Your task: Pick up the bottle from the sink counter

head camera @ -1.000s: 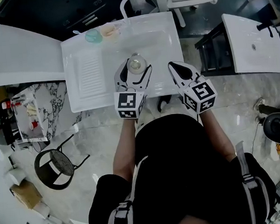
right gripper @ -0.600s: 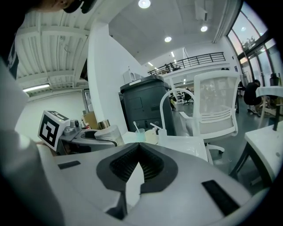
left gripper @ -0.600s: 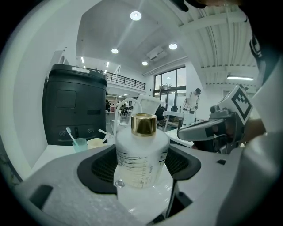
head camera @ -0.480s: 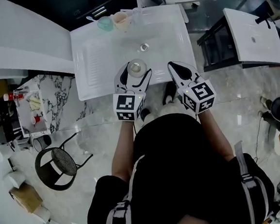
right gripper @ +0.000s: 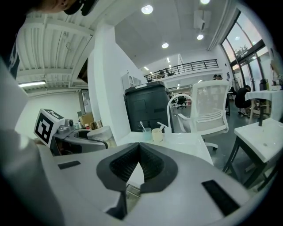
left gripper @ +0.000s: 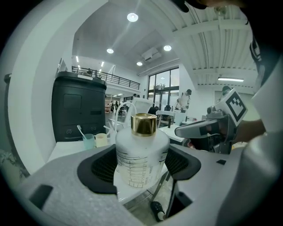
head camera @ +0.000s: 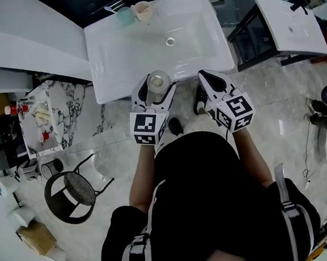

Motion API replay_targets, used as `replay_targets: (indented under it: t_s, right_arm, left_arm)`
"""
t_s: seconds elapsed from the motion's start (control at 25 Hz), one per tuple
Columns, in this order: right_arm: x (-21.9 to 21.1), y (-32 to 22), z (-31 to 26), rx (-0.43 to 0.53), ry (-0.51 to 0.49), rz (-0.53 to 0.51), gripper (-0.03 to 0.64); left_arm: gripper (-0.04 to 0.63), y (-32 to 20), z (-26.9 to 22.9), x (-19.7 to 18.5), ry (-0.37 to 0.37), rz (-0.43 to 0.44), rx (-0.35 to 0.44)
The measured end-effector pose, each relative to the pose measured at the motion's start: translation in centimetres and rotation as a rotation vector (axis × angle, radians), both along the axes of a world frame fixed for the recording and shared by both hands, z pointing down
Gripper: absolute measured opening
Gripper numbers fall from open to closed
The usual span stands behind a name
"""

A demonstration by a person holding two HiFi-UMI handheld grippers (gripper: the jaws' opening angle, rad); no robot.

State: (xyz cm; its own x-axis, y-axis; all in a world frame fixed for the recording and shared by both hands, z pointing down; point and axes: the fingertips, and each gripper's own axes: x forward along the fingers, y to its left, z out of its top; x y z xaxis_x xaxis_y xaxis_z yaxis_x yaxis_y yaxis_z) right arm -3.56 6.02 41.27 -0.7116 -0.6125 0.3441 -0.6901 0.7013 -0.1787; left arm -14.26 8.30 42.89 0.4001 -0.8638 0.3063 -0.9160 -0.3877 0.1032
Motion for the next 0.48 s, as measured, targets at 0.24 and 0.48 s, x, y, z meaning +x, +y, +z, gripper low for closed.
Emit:
replay_targets:
  t_s: [0.24, 0.48]
  right_arm:
    - [-0.8, 3.3, 0.3, 0.011, 0.006, 0.040, 0.005]
    - [-1.5, 5.5, 0.4, 0.035, 0.026, 0.043, 0.005]
  left_arm:
    - [0.322, 3.8, -1.2, -1.6, -0.001, 0.027, 0.021]
    - [0.322, 6.0, -0.5, -2.9, 0.006, 0.014, 0.015]
